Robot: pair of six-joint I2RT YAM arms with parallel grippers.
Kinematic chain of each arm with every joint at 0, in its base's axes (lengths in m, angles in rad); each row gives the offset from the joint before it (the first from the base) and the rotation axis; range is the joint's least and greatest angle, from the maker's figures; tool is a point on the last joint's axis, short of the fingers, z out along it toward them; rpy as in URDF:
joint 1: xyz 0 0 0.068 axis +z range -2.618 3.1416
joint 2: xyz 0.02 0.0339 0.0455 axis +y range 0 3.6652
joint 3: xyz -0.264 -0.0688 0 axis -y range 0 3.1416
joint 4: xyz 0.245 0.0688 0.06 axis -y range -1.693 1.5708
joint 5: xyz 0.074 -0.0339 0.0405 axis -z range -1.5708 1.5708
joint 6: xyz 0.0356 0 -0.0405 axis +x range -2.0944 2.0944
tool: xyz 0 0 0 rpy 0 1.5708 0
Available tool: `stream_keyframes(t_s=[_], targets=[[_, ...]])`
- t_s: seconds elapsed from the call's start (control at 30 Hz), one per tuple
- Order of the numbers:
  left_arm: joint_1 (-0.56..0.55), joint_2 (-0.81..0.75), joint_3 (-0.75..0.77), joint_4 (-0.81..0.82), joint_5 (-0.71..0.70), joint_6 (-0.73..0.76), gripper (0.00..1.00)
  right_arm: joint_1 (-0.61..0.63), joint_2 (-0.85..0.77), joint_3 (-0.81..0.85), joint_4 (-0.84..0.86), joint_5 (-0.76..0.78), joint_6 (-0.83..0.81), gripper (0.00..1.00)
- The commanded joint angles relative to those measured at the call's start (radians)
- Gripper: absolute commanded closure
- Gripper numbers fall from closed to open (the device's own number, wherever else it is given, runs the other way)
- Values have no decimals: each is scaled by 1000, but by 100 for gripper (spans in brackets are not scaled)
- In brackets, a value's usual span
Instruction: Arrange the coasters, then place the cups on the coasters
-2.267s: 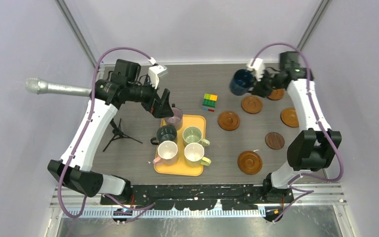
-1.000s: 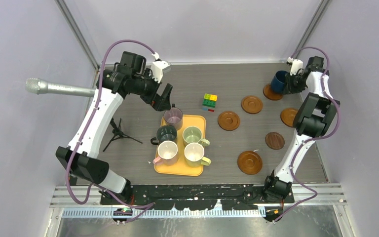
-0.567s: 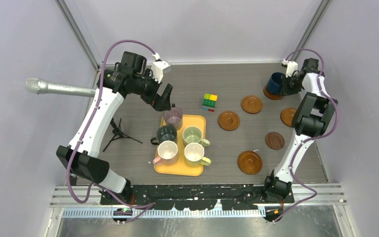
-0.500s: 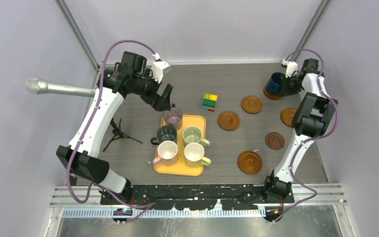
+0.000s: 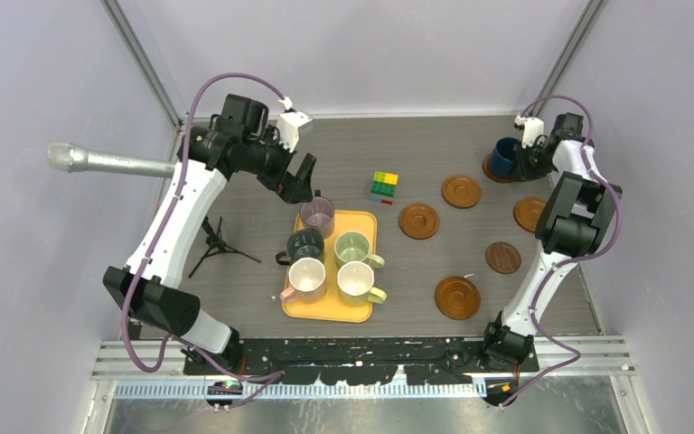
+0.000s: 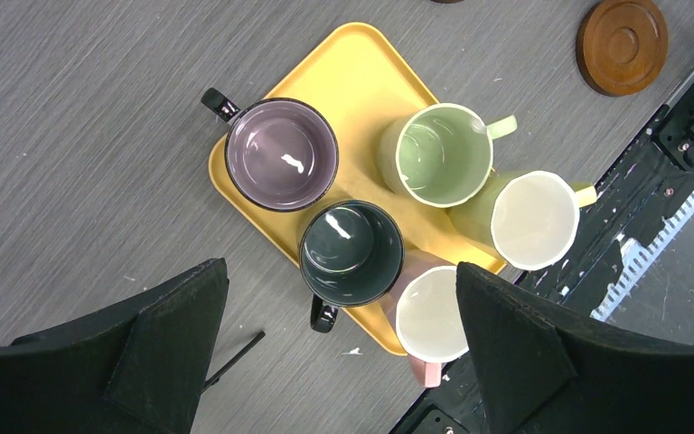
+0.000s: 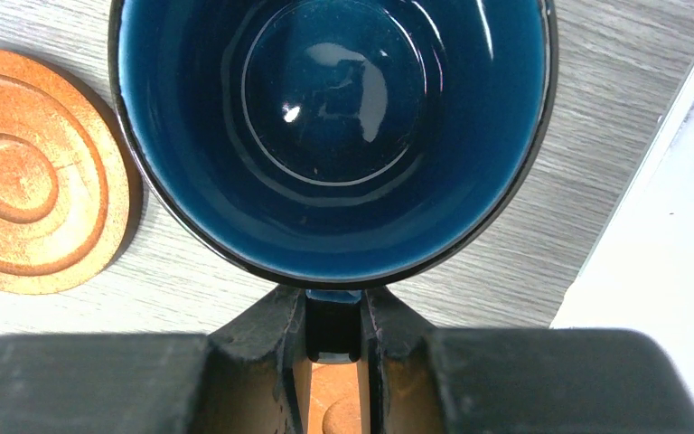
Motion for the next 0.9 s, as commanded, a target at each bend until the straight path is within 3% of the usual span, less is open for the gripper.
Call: stream_keyframes(t_s=[0.0,0.27,0.5,0.8,0.87], targets=[[6,-13,16,-2,2,14,0,-8,-72,5,54,9,-3,92],[5,-12,11,-3,6,8,0,-7,-44,15,87,24,8,87],[6,-14,13,-8,0,13,0,-8,-54,8,84,10,16,56],[6,3,51,-25,-6,12,0,-42,-182,13,-42,-30,8,25],[6,-3,54,-8,-20,1,0,-52,-229,14,-95,-45,-2,23]])
